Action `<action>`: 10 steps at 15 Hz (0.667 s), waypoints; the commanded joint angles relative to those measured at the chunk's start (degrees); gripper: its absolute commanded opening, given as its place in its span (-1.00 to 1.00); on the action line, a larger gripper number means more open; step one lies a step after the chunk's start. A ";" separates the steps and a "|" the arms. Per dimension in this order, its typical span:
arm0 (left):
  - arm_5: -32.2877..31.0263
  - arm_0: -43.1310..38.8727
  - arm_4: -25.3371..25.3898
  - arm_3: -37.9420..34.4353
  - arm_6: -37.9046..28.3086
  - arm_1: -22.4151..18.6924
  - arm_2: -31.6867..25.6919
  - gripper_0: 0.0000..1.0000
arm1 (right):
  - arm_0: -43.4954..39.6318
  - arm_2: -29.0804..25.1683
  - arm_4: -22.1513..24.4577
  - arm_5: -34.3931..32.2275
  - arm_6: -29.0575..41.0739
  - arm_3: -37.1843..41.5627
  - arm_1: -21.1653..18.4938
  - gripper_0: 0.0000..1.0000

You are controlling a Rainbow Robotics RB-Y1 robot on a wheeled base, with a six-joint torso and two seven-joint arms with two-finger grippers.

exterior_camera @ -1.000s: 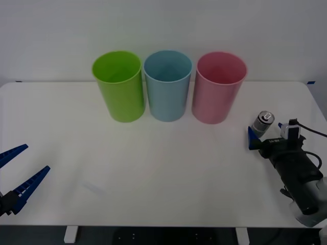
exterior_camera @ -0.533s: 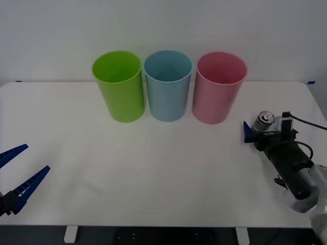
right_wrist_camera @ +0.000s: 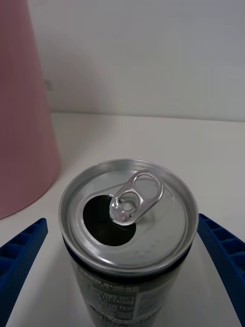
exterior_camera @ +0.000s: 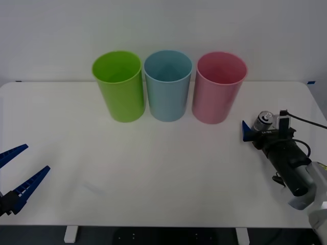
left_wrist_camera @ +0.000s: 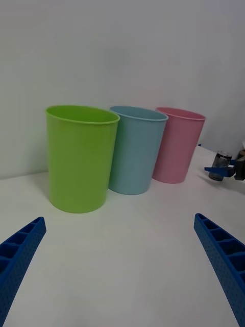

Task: Grasp the object on the table and drop it into the matching bin: aluminum can to the light blue bin, PET bottle to the pink bin.

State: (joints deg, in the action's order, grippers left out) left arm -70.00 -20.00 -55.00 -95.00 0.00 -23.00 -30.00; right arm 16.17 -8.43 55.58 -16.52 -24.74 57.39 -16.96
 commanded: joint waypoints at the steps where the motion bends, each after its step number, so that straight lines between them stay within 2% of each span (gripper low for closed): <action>1: 0.00 0.00 0.00 0.00 0.00 0.00 0.00 1.00 | 0.00 0.52 0.06 0.00 -0.05 0.01 -0.09 -1.00; 6: 0.00 0.00 0.00 0.00 0.00 0.00 0.00 1.00 | 0.00 0.87 -0.03 -0.88 0.22 0.01 0.00 -1.00; 10: 0.00 0.00 0.00 0.00 0.00 0.00 0.00 1.00 | -0.26 -0.10 -0.29 -5.01 0.39 0.09 0.00 -1.00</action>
State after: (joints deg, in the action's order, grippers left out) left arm -70.00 -20.00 -55.00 -95.00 0.00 -23.00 -30.00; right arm 16.04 -8.21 55.26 -20.57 -24.42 57.42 -16.97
